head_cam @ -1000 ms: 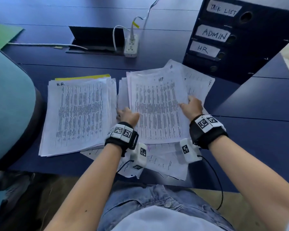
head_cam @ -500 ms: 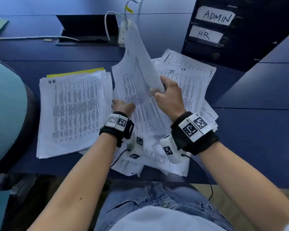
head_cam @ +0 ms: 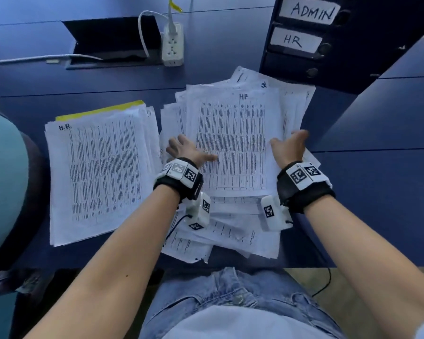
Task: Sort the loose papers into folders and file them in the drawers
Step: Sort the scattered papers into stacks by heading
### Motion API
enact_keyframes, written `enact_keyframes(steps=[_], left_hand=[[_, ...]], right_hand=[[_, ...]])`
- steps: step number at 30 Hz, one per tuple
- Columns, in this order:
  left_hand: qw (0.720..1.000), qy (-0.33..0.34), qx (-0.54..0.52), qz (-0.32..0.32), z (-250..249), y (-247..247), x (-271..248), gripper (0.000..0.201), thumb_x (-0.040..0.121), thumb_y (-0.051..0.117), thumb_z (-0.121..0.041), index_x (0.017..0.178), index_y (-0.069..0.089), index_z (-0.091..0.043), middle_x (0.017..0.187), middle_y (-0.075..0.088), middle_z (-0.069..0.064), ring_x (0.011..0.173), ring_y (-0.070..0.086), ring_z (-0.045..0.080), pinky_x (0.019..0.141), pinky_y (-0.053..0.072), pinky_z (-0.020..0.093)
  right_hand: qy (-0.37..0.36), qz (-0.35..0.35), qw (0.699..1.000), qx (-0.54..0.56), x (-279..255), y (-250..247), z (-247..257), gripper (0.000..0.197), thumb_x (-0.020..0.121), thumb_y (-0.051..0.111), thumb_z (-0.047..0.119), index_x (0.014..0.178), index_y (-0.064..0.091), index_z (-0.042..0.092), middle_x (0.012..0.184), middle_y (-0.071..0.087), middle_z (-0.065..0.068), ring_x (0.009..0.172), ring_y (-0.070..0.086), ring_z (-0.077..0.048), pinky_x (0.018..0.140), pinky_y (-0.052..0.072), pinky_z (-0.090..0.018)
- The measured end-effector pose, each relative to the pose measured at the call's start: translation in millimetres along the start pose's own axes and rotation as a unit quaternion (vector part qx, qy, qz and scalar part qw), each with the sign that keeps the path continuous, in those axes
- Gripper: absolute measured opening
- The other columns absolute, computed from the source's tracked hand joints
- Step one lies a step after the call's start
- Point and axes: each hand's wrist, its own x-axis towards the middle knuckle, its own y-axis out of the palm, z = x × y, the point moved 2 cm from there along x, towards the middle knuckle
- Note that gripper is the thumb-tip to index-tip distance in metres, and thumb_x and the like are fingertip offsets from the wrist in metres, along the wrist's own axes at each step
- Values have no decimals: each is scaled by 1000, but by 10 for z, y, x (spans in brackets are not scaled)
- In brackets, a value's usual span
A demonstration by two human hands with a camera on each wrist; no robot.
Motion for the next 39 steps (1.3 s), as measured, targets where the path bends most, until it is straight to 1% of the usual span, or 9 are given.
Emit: enact_keyframes(steps=[3,9,12,15,18,21,25,32,39], left_hand=[[999,28,16,1,98,113,25,111,66,74,-54,144,8,-8,150,4,15,140,3,32,115,12,51],[999,35,-3,-4,135,155,57,116,68,74,-52,145,-1,-10,154,-12,11,142,-14,28,115,-4,50],[999,40,-30,20,165,152,35,120,66,72,-57,146,-5,-10,153,-15,9,142,-17,26,114,-8,52],[990,49,-131,29,110,-2,118,127,57,70,-68,146,1,-8,153,4,14,143,3,27,117,8,51],[901,110,-419,35,-29,-321,132,153,28,75,-77,144,10,-3,145,34,11,134,36,22,112,30,47],[804,273,-528,1,-226,-722,-118,79,55,86,-42,118,52,-8,109,67,-1,104,62,17,99,46,42],[691,430,-572,-100,-534,-1262,-532,18,75,68,-11,92,67,-15,89,72,-1,89,65,23,87,52,48],[695,395,-595,-89,-392,-1260,-690,49,56,86,-26,95,62,-9,87,72,-3,89,66,19,85,53,40],[770,341,-535,-68,-340,-946,-699,69,64,78,-23,118,49,9,98,65,11,91,64,21,81,55,36]], right_hand=[[-11,-4,997,80,2,-51,77,58,85,59,4,134,28,-2,133,43,-18,122,45,-30,94,37,-29],[-213,140,964,-80,-344,82,211,52,90,47,2,140,39,13,120,58,-11,98,59,-26,84,48,-23],[-245,134,960,-34,-374,-56,351,24,87,51,-1,107,60,5,80,58,-3,66,53,-13,56,42,-11],[-227,131,960,102,-326,-386,581,14,84,62,1,98,64,5,88,67,-14,79,59,-15,67,49,-27],[-236,146,942,188,-362,-702,770,11,82,68,8,87,63,16,75,69,7,66,63,-2,65,52,-23],[-286,127,917,249,-474,-857,951,16,82,69,9,86,60,22,68,68,18,69,65,2,64,51,-18],[-379,39,857,348,-652,-956,1173,22,85,64,2,105,56,2,92,67,1,89,66,-10,78,53,-26],[-342,14,856,386,-698,-825,1013,60,80,71,9,128,35,0,122,55,-10,110,59,-13,94,50,-32],[-376,5,879,292,-671,-654,932,21,87,55,17,98,38,12,99,53,6,88,55,7,80,48,-18]])
